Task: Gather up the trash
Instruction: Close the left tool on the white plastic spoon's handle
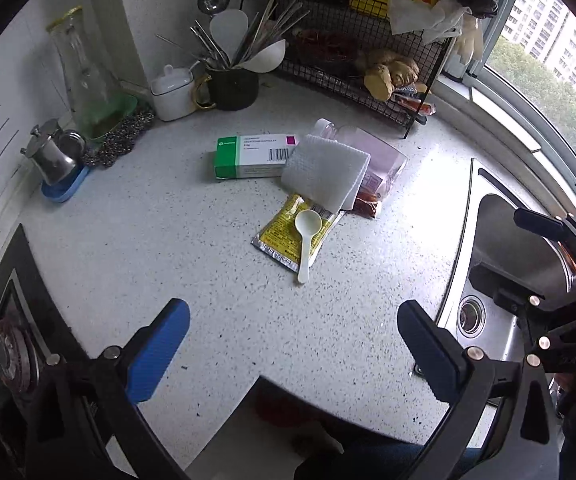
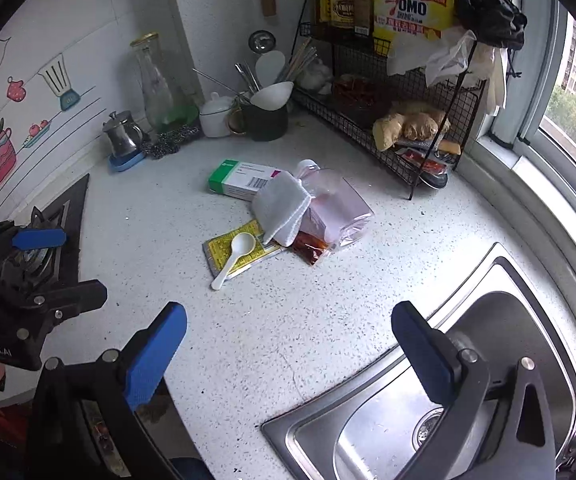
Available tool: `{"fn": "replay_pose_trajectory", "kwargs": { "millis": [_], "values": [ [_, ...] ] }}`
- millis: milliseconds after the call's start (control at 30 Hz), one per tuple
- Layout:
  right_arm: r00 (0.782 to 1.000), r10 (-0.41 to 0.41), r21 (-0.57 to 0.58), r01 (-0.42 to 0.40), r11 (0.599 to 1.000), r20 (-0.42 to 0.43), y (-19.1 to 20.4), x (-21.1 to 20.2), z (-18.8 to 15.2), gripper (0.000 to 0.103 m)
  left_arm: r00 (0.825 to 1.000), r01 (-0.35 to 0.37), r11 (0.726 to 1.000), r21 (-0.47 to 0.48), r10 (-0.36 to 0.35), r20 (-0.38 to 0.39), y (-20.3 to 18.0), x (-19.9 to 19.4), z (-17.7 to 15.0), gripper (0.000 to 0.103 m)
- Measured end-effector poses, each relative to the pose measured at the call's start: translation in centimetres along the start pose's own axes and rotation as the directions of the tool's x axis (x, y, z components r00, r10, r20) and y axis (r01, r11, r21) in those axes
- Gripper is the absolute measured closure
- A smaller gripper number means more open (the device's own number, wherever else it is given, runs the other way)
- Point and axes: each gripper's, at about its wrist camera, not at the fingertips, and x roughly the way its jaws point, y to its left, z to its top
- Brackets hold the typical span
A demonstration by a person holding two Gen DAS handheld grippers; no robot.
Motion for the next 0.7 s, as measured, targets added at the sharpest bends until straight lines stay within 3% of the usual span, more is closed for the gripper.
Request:
{"fn": "replay_pose_trajectory", "kwargs": {
  "millis": [200, 367, 600, 700],
  "values": [
    [0.998, -0.004, -0.003, 0.003, 1.0, -0.061, -1.7, 3.3, 0.9, 0.001, 0.996, 0.033, 0.999, 0.029, -0.03, -0.081, -0.6, 5.0, 2.3, 0.001],
    [0.994, 0.018, 0.014, -0.016, 1.0, -0.11, -3.3, 5.5, 1.3, 0.001, 0.988, 0.033, 0.998, 0.06, -0.024, -0.154, -1.0, 9.2, 3.6, 0.025],
    [0.985, 0.037, 0.027, -0.033, 0.999, -0.167, -5.3, 8.4, 1.8, 0.001, 0.975, 0.076, 0.996, 0.054, -0.063, -0.213, -0.6, 13.5, 4.7, 0.036],
    [0.982, 0.042, 0.034, -0.036, 0.999, -0.183, -5.8, 9.3, 1.9, 0.001, 0.971, 0.06, 0.997, 0.057, -0.045, -0.234, -0.4, 14.8, 4.8, 0.044]
  ]
}}
